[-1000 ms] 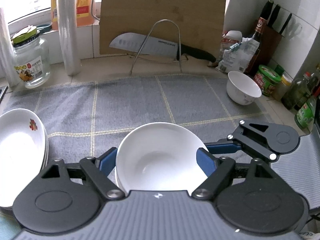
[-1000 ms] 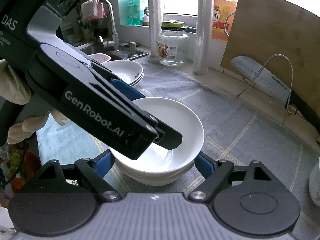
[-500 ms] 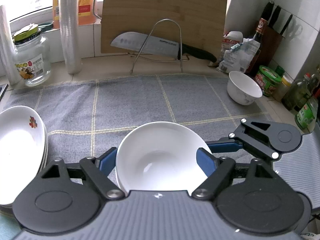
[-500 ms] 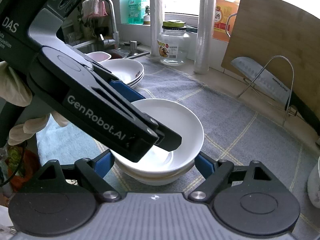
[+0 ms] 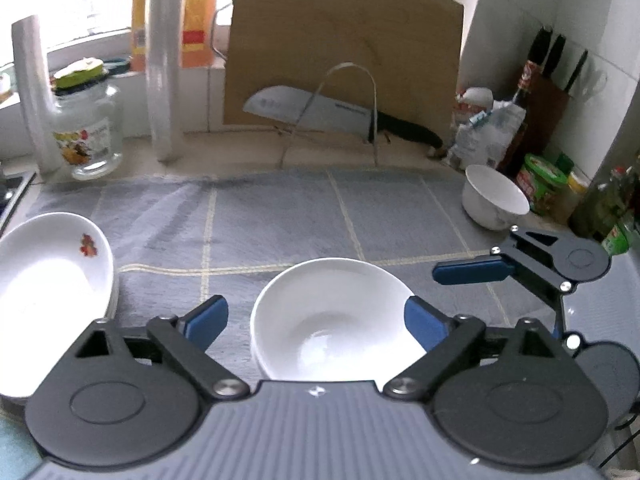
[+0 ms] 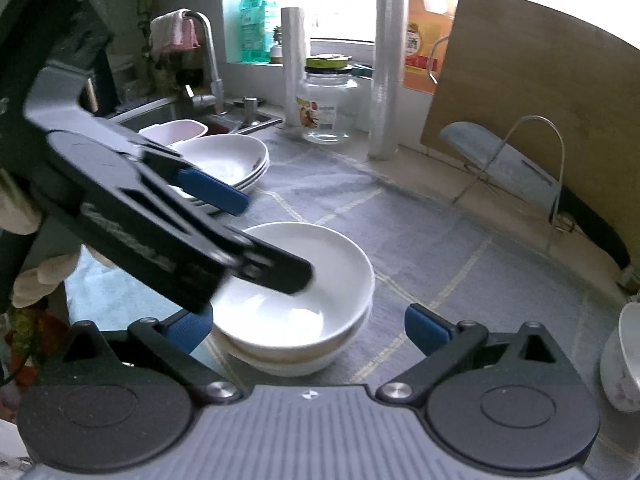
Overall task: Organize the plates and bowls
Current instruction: 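Withdraw the open left tool from the bowl stack, then move the left tool toward the floral-pattern white bowl by the knife block, then bring the open right tool around the rim of the floral bowl, then close the right tool on the rim of the floral bowl, then lift the floral bowl with the right tool and carry it toward the nested bowls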
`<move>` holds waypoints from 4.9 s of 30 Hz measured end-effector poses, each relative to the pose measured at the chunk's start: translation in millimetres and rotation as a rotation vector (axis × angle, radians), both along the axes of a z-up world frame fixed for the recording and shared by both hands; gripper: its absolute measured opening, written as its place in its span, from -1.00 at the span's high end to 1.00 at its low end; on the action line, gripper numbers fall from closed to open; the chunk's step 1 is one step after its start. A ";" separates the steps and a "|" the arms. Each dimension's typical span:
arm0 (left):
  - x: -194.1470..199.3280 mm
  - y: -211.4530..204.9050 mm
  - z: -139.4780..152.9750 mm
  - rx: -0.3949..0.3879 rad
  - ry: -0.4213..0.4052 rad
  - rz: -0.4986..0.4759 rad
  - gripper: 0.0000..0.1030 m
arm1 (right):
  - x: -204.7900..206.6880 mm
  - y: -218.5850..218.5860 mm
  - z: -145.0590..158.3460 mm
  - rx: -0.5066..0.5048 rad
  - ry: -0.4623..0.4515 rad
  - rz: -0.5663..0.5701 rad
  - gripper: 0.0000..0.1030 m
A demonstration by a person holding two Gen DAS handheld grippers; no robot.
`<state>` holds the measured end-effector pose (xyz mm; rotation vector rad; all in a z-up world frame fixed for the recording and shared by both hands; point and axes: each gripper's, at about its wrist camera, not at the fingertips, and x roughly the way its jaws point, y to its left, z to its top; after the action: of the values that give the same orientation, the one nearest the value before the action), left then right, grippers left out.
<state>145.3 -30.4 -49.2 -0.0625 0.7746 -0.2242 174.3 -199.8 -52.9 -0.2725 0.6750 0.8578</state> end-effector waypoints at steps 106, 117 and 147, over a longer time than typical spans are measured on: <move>118.7 -293.5 -82.5 0.137 -0.097 -0.226 -0.99 | 146.9 -260.6 -4.4 -0.032 0.105 -0.528 -1.00; 124.4 -297.8 -78.1 0.143 -0.111 -0.198 -0.98 | 165.0 -243.7 -0.8 -0.036 0.102 -0.447 -1.00; 125.6 -292.2 -60.4 0.100 -0.218 -0.213 -0.85 | 205.3 -222.2 -18.3 -0.030 0.176 -0.287 -0.34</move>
<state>270.9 -322.6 -109.7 0.1382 0.5733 -0.3874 379.6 -422.0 -71.2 -0.1234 0.8681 0.6013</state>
